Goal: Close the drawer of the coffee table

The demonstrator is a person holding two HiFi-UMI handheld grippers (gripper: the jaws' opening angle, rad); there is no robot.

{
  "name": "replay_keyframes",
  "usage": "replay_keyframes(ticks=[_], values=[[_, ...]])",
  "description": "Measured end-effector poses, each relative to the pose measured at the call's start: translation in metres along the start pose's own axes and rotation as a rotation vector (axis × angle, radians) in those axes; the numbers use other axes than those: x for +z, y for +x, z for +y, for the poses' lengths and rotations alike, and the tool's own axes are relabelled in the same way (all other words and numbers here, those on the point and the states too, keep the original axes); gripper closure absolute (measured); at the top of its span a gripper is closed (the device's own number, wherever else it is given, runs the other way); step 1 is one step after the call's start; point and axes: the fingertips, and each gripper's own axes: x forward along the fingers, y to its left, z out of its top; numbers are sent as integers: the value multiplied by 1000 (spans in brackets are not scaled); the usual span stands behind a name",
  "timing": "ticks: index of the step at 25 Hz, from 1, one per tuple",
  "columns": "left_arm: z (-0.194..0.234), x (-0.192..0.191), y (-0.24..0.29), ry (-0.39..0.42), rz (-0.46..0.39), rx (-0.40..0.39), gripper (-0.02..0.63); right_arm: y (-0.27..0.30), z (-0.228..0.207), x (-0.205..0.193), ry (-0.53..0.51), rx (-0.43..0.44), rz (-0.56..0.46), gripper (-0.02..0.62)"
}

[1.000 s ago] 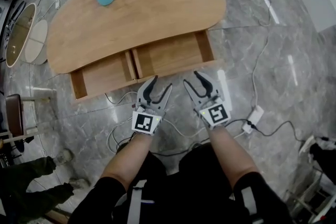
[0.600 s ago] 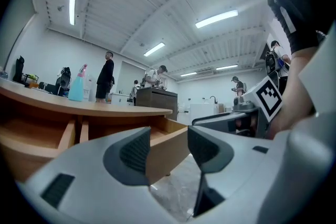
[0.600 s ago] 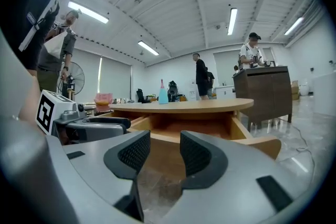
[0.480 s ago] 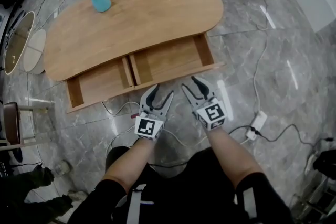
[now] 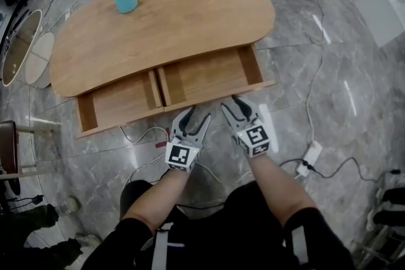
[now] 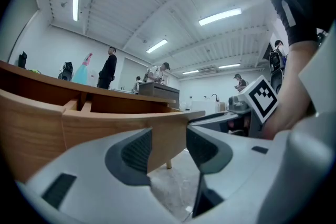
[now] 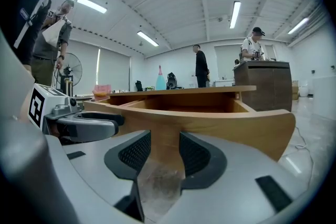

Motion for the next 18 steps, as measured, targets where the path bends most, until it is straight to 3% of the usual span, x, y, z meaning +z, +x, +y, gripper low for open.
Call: replay_keyframes(ticks=[9,15,18], values=[[4,-3,11,15,3,4,453,4,-14,5,-6,-8,17,449],[20,15,27,25,-43,34,453,19,-15,30,-60,19,-11,449],[27,19,37,18,-44,42,453,29,-26,34,-54,-13,-35,449]])
